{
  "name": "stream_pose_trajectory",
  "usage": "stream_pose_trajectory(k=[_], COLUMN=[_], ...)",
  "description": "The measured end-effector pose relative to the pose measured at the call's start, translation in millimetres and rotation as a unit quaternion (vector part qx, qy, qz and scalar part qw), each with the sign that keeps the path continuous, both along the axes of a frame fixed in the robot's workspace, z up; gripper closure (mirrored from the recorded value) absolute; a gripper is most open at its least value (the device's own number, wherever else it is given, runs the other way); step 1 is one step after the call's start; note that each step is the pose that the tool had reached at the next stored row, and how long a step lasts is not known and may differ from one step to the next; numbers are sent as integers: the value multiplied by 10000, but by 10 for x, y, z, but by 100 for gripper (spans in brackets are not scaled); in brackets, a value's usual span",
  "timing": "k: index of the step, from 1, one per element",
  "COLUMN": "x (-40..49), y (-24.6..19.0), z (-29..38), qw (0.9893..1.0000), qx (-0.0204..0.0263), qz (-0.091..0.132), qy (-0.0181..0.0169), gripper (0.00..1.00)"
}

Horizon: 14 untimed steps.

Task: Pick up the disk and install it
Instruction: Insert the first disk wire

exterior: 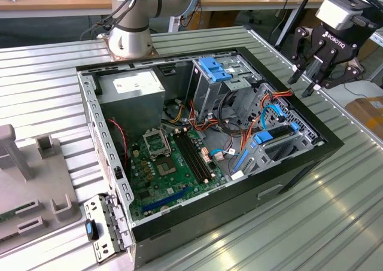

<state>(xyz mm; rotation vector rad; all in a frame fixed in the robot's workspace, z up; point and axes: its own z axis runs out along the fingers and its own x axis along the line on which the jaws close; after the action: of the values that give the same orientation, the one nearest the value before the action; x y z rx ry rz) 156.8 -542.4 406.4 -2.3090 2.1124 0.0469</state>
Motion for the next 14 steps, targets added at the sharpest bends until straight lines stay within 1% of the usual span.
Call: stream_pose_trajectory(k=[6,7,9,10,11,13,14], x=[9,27,37,38,39,39,39], y=[1,0,0,0,0,0,0], z=[-3,-13,-29,-46,-69,-90,-101], qw=[10000,10000,9997,9992,9979,9962,9948], qx=[-1,-3,-5,-6,-8,-9,-9], qz=[23,66,225,411,645,876,1020], qy=[0,0,0,0,0,0,0], gripper=[56,56,56,56,56,56,56])
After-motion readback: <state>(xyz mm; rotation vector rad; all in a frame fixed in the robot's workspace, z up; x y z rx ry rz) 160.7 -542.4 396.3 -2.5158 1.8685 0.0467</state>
